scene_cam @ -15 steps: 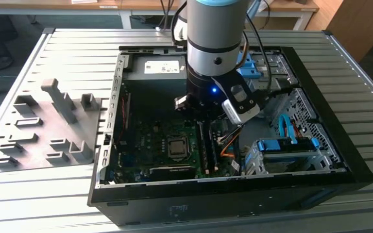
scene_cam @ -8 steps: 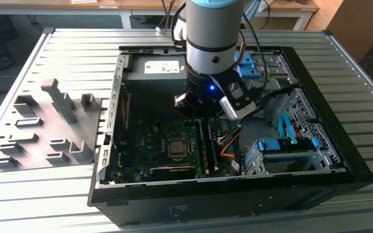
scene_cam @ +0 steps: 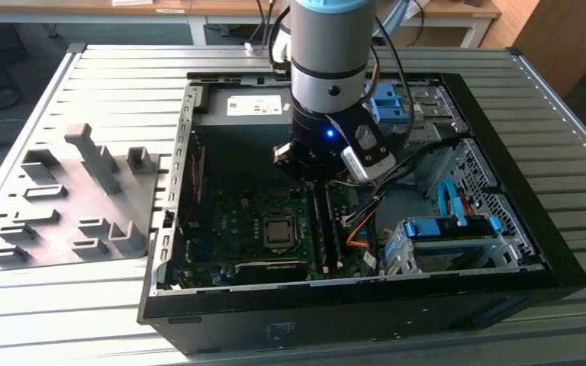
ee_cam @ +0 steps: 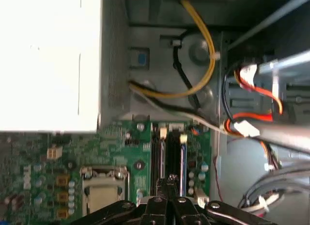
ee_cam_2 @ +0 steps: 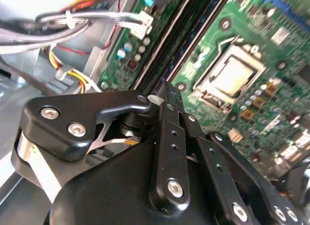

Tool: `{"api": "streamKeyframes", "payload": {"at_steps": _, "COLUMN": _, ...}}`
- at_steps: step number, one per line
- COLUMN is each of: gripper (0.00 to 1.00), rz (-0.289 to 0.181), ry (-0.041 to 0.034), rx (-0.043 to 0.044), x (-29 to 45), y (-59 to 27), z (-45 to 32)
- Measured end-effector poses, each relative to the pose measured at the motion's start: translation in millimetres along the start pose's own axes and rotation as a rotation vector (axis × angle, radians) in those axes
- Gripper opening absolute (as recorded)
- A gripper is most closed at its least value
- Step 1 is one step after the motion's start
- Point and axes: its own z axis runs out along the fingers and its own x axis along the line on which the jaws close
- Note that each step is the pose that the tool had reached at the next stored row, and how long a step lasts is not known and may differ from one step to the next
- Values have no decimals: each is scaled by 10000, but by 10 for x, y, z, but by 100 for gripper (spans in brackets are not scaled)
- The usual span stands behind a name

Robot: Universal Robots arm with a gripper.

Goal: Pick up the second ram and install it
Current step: 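Press down the second ram until it locks into place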

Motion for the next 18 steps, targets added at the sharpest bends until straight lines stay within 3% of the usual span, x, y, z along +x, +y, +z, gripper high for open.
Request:
{"api": "streamKeyframes", "payload": {"at_steps": 3, "gripper": 10, "rz": -2, "ry": -1, "rx": -2, "x": 4, "y": 53, "z": 54}}
{"api": "streamKeyframes", "payload": {"at_steps": 10, "gripper": 10, "rz": -17, "ry": 0, "rx": 3, "x": 10, "y": 88, "z": 171}}
{"api": "streamKeyframes", "payload": {"at_steps": 18, "gripper": 10, "rz": -23, "ry": 3, "rx": 50, "x": 15, "y": 118, "z": 238}}
